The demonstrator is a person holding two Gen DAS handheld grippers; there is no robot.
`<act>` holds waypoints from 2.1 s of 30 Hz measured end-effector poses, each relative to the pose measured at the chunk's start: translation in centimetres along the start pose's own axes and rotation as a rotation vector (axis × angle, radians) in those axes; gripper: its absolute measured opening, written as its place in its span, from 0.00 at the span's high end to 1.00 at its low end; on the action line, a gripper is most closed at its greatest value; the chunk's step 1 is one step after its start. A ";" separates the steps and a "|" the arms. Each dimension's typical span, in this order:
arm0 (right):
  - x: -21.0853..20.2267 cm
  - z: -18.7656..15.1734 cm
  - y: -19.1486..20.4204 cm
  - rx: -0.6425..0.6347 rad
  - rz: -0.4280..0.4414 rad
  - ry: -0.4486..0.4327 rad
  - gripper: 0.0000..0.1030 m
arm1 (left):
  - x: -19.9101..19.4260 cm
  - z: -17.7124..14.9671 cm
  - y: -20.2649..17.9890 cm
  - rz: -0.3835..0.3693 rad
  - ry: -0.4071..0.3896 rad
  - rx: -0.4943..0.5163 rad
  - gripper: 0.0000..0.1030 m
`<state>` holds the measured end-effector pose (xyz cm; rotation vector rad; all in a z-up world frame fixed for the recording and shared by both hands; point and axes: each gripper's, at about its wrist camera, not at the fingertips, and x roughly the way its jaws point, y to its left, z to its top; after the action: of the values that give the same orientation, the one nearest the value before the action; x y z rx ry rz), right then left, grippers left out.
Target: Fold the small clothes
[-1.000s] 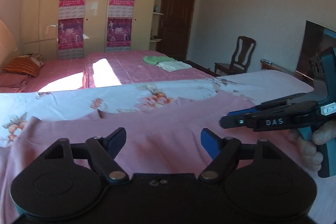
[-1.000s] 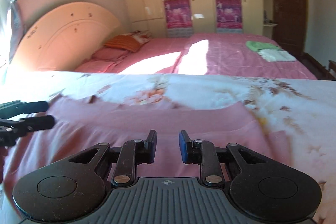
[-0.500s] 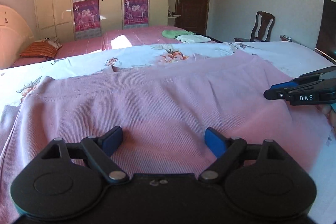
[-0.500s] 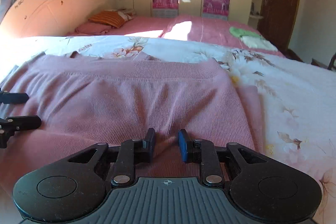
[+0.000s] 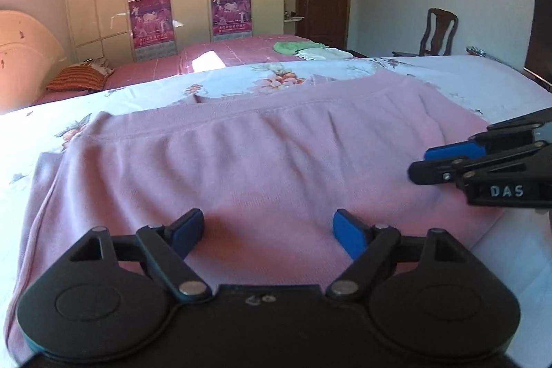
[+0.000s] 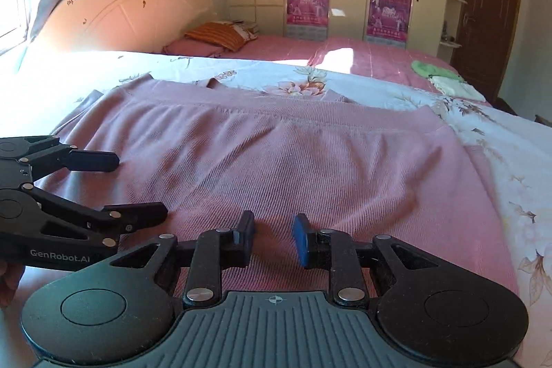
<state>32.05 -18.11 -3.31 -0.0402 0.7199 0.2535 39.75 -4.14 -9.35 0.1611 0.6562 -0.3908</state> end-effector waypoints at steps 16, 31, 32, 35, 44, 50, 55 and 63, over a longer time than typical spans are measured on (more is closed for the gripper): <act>-5.2 -4.3 -7.3 0.144 -0.101 0.078 0.71 | -7.7 -4.3 8.6 0.175 0.025 -0.143 0.26; -6.8 -4.5 -5.9 0.163 -0.189 0.045 0.70 | -5.6 -3.2 2.1 0.123 0.019 -0.125 0.22; -7.7 -4.5 -6.4 0.172 -0.197 0.010 0.70 | -6.8 -3.6 2.9 0.158 -0.022 -0.119 0.19; -7.2 -5.6 -9.0 0.227 -0.249 0.062 0.70 | -7.0 -5.0 6.1 0.211 0.010 -0.186 0.16; -8.2 -5.4 -7.4 0.192 -0.256 0.024 0.66 | -7.4 -6.3 8.6 0.207 0.058 -0.234 0.16; -7.9 -5.3 -6.8 0.216 -0.255 0.088 0.66 | -8.7 -5.9 8.4 0.256 0.021 -0.242 0.18; -7.5 -5.9 -5.2 0.144 -0.229 0.114 0.66 | -8.1 -7.0 10.1 0.268 0.048 -0.297 0.15; -9.3 -5.4 -5.5 0.194 -0.217 0.039 0.66 | -9.2 -6.1 9.4 0.308 0.110 -0.279 0.18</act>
<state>23.18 -26.16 -1.55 0.0611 0.7699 -0.0254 33.46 8.86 -8.22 0.0159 0.7739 0.0075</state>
